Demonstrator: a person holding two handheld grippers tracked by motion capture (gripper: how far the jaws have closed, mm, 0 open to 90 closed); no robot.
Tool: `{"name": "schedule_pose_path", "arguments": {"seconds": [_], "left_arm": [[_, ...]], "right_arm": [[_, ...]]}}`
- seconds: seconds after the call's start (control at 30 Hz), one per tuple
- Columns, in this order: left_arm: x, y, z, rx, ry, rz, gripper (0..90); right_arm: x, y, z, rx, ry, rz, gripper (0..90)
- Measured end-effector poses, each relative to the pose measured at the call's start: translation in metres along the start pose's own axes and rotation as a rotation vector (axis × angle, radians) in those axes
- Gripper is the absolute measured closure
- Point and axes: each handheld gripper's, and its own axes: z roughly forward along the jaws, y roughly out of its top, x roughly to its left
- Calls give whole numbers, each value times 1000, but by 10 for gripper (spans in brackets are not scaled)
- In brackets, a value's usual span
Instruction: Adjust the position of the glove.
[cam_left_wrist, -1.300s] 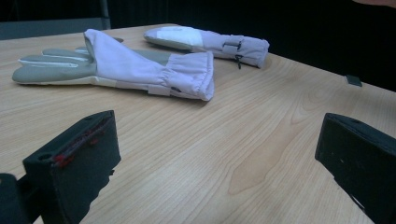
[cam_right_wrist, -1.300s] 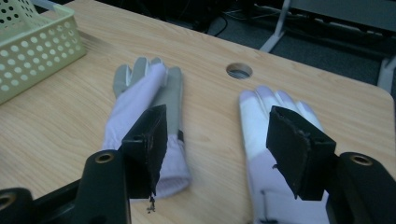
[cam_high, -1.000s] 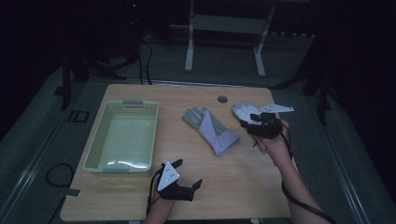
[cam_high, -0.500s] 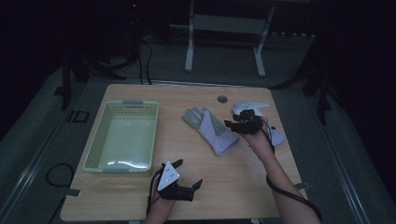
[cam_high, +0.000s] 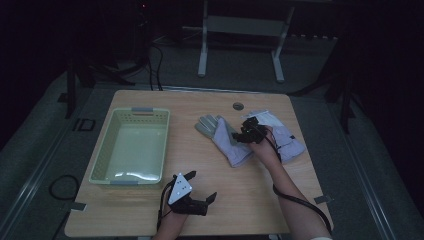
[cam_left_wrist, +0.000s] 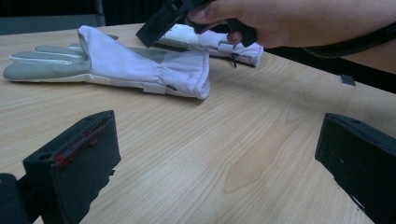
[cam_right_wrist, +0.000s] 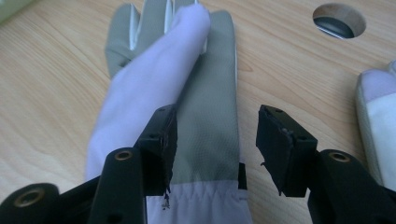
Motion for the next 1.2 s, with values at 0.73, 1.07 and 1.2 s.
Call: {"name": "schedule_pose_path", "arguments": {"seconds": [0.73, 1.07, 1.2], "left_arm": [[0, 0, 0, 4, -6, -4, 0], [0, 0, 0, 2, -7, -3, 0], [0, 0, 0, 2, -4, -1, 0]], "right_arm": [[12, -3, 28, 111, 15, -81, 775], [18, 2, -5, -32, 12, 146, 815], [24, 3, -24, -94, -6, 214, 817]]}}
